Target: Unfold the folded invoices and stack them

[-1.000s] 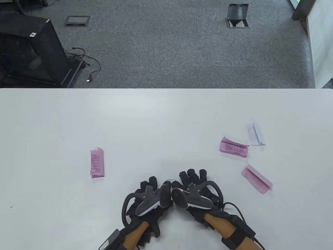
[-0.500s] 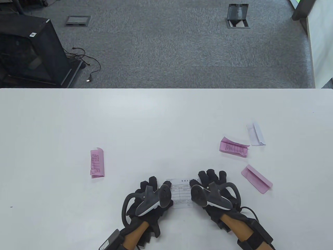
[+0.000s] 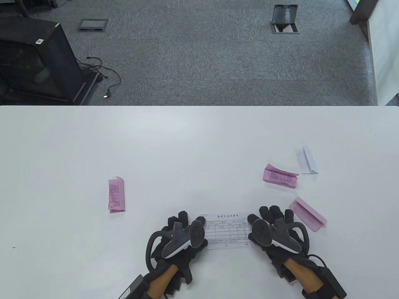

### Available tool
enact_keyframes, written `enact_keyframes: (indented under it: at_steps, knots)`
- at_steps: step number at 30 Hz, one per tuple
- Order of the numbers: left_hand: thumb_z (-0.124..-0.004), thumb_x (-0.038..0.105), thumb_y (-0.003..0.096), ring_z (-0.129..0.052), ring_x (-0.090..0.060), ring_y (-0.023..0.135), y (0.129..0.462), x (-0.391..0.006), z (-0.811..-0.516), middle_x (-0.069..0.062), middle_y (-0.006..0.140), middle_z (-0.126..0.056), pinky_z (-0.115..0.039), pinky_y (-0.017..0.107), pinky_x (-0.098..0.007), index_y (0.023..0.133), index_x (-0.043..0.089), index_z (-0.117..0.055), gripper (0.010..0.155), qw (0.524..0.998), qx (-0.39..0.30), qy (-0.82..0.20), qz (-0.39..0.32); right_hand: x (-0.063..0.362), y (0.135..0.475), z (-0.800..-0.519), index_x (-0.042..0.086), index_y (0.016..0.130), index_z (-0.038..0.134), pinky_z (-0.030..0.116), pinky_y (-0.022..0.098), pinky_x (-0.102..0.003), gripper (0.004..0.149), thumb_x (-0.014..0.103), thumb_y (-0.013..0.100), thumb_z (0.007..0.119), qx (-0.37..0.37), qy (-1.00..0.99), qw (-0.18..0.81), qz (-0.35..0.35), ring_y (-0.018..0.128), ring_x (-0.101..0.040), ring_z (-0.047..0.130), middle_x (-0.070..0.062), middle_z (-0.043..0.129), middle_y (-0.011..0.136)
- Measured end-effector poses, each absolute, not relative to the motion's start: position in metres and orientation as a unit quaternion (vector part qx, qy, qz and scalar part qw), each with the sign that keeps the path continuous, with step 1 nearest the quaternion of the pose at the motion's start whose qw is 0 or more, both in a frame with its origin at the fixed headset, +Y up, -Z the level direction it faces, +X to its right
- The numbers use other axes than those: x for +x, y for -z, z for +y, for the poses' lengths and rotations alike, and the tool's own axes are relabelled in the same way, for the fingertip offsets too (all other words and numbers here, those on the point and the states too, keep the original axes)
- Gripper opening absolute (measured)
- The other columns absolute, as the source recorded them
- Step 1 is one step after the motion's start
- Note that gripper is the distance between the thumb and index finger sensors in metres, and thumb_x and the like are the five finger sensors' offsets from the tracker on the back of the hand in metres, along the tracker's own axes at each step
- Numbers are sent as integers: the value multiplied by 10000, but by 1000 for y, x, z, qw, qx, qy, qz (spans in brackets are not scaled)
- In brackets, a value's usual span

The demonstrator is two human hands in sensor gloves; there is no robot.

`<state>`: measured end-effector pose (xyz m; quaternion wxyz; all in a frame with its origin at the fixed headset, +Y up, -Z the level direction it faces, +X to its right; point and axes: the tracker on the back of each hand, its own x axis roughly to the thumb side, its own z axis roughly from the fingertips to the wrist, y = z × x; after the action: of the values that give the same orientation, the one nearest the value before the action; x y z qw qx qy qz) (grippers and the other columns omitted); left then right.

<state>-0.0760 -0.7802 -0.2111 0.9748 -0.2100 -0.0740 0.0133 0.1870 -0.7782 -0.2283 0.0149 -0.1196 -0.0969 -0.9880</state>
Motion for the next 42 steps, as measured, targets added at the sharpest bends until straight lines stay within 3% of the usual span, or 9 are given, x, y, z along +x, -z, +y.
enact_keyframes:
  at_steps: [7,11,16,21,28,34,42]
  knots:
    - [-680,614,504,-251,-443,1066,212,-80,-780,-137,1243,-196,-433,769,-508,1140,456,-345,736,975,-210,-28,-70,190,229,-779,347,1061,474,343,667,-783,629,527,487,658,-111,987,-5,-114,1030,-477,472,-152,445,1146]
    - [-685,613,502,-252,-445,1065,213,-81,-780,-141,1242,-198,-434,768,-510,1141,448,-348,741,975,-210,-29,-71,194,230,-782,338,1071,434,331,669,-780,654,531,490,664,-104,983,-46,-142,1036,-483,387,-156,375,1150]
    - [-682,612,503,-250,-447,1065,213,-81,-780,-141,1242,-197,-431,769,-512,1141,445,-345,740,975,-210,-27,-71,202,230,-784,265,1116,329,298,669,-776,780,587,473,633,-65,975,-140,-159,1047,-466,269,-154,310,1156]
    - [-677,613,506,-242,-447,1066,213,-81,-781,-142,1241,-190,-425,770,-512,1142,445,-336,741,974,-212,-28,-72,194,227,-783,153,1124,330,334,677,-752,857,619,462,614,-27,982,-110,-152,1057,-454,279,-141,306,1156]
    - [-672,610,510,-235,-449,1068,212,-81,-781,-144,1243,-182,-417,772,-515,1144,439,-331,740,974,-213,-27,-73,195,225,-781,68,1086,445,414,675,-713,852,616,458,619,-6,985,-116,-130,1012,-528,355,-229,376,1119]
    - [-669,611,511,-232,-453,1068,212,-81,-781,-148,1242,-179,-416,771,-518,1144,437,-327,741,974,-214,-26,-74,189,223,-778,184,1067,481,397,673,-705,747,571,459,677,-14,971,-203,-124,996,-519,376,-212,455,1087]
    - [-664,611,514,-230,-457,1068,212,-80,-781,-151,1241,-179,-415,771,-520,1146,433,-323,740,974,-214,-25,-76,185,223,-776,156,985,591,467,667,-634,638,449,452,781,14,958,-276,-83,857,-303,644,-41,794,797]
